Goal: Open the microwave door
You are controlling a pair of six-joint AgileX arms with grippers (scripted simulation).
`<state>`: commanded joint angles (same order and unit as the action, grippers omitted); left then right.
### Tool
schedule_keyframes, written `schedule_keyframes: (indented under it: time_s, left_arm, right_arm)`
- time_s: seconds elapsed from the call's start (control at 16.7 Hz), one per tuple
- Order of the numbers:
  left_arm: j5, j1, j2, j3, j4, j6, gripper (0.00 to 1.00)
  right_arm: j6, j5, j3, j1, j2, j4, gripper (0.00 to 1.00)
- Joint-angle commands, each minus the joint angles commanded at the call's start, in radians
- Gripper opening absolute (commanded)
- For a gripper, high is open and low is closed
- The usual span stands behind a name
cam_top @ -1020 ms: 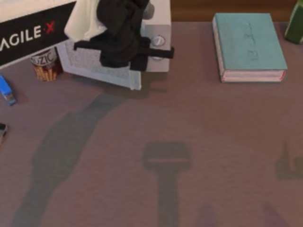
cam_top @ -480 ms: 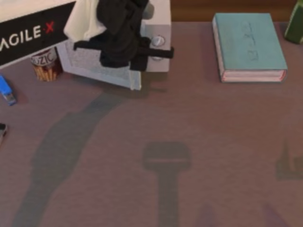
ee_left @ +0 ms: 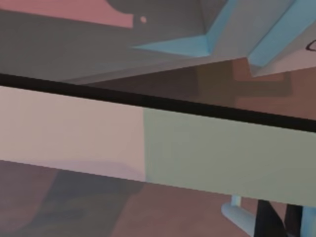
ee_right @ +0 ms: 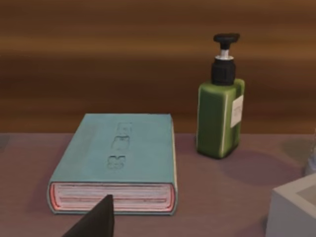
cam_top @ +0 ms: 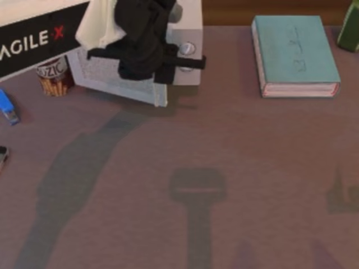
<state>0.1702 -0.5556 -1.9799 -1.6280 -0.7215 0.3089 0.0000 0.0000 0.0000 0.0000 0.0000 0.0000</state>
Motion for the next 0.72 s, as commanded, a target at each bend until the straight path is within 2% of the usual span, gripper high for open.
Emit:
schedule_keyframes:
  time_s: [0.48,0.72]
  left_arm:
    - [-0.055,0.028,0.080,0.115,0.043,-0.113,0.00]
    - [-0.060,0.031,0.092,0.120,0.052,-0.123,0.00]
  right_arm:
    - [0.000,0.000,0.000,0.000,0.000,0.000,1.00]
    - [0.000,0.000,0.000,0.000,0.000,0.000,1.00]
